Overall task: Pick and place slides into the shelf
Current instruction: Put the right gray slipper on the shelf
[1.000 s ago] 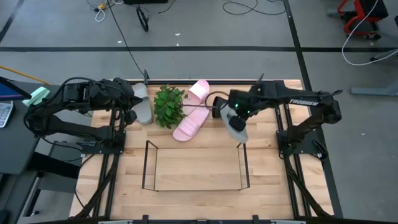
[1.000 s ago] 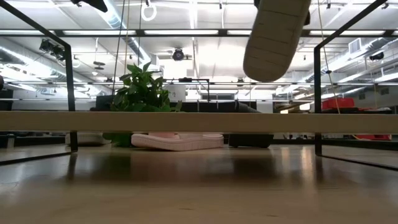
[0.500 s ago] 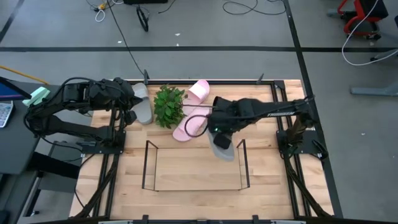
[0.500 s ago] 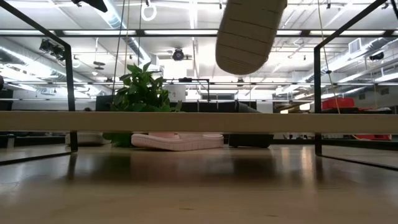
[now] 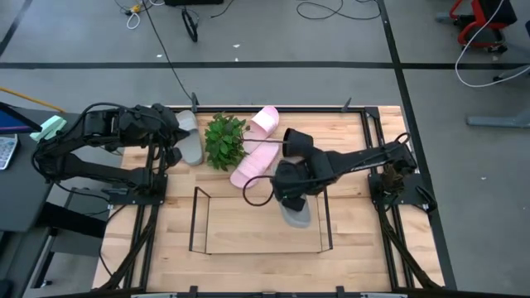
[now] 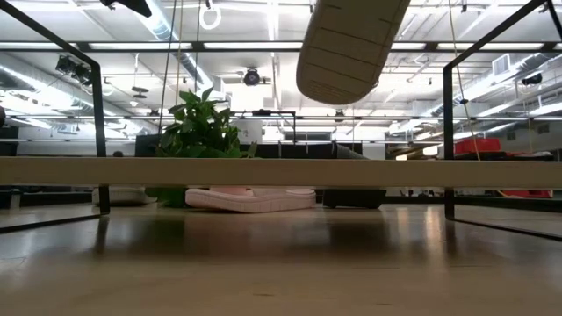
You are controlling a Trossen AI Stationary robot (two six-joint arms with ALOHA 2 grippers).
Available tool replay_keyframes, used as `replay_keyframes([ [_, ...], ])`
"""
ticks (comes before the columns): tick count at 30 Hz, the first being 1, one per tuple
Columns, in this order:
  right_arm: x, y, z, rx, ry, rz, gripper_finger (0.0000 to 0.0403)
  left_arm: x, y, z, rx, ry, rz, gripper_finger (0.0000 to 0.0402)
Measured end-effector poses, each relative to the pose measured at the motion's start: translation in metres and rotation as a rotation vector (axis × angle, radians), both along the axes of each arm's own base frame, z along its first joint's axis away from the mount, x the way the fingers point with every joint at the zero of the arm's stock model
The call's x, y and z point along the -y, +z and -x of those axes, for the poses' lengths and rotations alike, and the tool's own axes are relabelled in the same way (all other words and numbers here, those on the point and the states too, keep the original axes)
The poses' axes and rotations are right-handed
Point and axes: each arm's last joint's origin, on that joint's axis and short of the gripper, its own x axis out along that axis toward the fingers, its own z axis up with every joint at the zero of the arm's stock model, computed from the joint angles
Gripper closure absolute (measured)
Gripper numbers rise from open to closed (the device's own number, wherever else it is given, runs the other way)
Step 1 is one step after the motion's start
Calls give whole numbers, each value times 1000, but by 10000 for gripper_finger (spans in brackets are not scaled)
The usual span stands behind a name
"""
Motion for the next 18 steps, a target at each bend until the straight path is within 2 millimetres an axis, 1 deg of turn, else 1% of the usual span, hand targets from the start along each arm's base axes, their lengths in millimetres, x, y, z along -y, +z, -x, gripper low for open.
replay_keyframes([
  [4,-14,2,4,45,-20,48,393,1,0,0,8,-9,21,383],
  [9,-32,-10,10,27,-10,68,393,1,0,0,26,16,54,376],
  [14,-44,-30,17,-23,3,118,393,1,0,0,50,53,93,376],
  [18,-49,-51,21,-68,-15,135,393,1,0,0,64,76,116,382],
])
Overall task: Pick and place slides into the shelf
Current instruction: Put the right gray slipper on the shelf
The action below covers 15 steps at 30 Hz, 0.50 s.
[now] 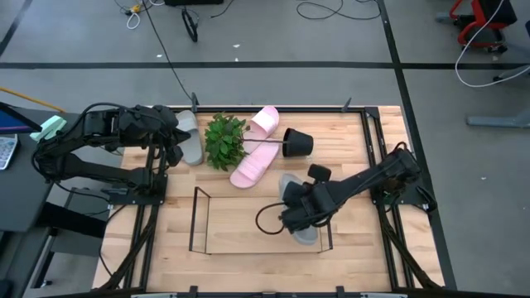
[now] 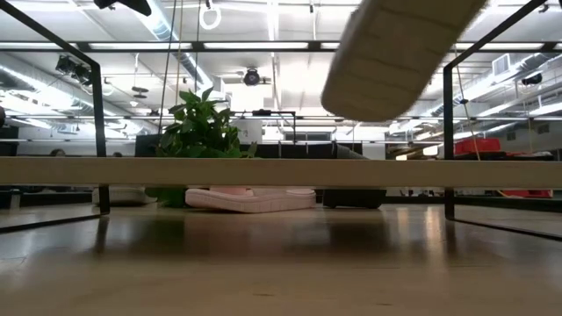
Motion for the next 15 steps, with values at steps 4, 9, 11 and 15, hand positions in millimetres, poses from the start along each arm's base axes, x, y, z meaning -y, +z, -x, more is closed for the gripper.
replay_keyframes([
  [4,0,-19,2,-23,-65,-42,394,0,0,0,3,5,5,387],
  [9,-3,-35,2,-24,-109,-71,394,0,0,0,3,4,4,384],
  [11,-4,-41,1,-47,-113,-83,394,0,0,0,3,4,4,381],
  [15,-8,-52,-4,-89,-105,-118,394,0,0,0,-1,-2,-3,377],
])
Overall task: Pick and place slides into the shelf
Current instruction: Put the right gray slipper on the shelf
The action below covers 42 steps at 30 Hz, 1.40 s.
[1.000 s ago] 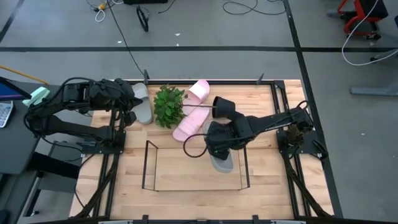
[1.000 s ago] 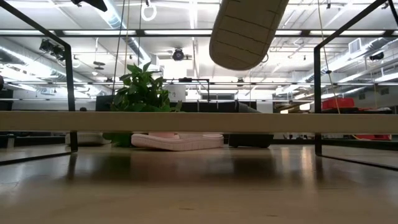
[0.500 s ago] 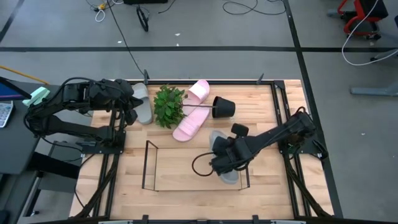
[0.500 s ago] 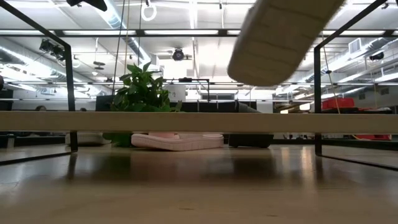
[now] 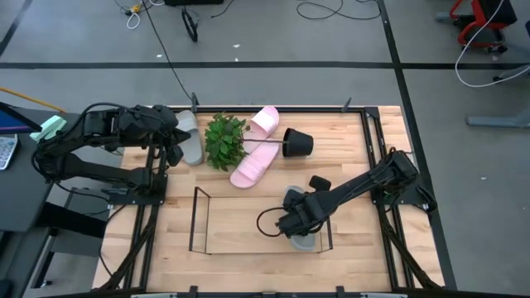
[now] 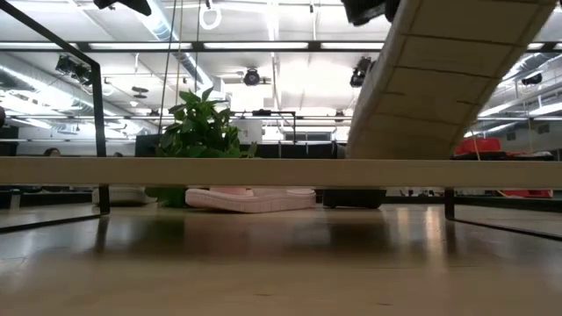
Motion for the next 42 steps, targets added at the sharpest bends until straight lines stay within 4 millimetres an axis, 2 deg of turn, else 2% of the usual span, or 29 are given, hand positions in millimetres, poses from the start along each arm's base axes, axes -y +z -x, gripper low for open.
replay_keyframes([
  [5,-5,-7,-1,-29,13,-13,394,0,0,0,0,0,0,384],
  [12,-4,-5,2,-48,16,-3,394,0,0,0,-7,-11,-12,389],
  [21,-4,-5,3,-55,15,0,394,0,0,0,-16,-26,-28,377],
  [31,-4,-5,1,-49,23,-15,394,0,0,0,-17,-27,-28,390],
  [42,-6,-6,0,-51,46,-44,391,0,0,0,-17,-27,-28,374],
])
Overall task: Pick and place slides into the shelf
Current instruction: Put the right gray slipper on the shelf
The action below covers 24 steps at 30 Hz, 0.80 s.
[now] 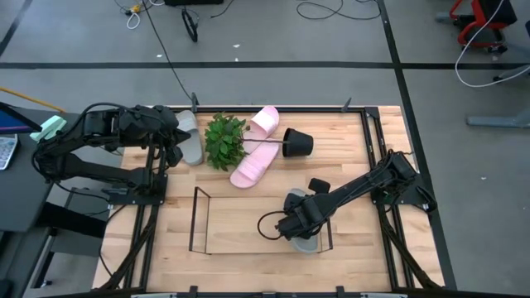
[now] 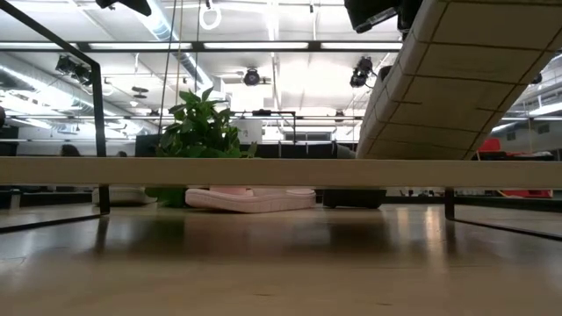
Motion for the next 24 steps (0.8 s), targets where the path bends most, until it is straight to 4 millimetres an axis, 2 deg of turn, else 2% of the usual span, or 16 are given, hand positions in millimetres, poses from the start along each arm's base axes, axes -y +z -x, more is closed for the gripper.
replay_keyframes([
  [13,1,-4,1,-5,-1,8,391,0,-1,1,-10,-1,0,388],
  [24,1,-9,5,-10,2,46,393,0,-2,1,-24,-1,2,375],
])
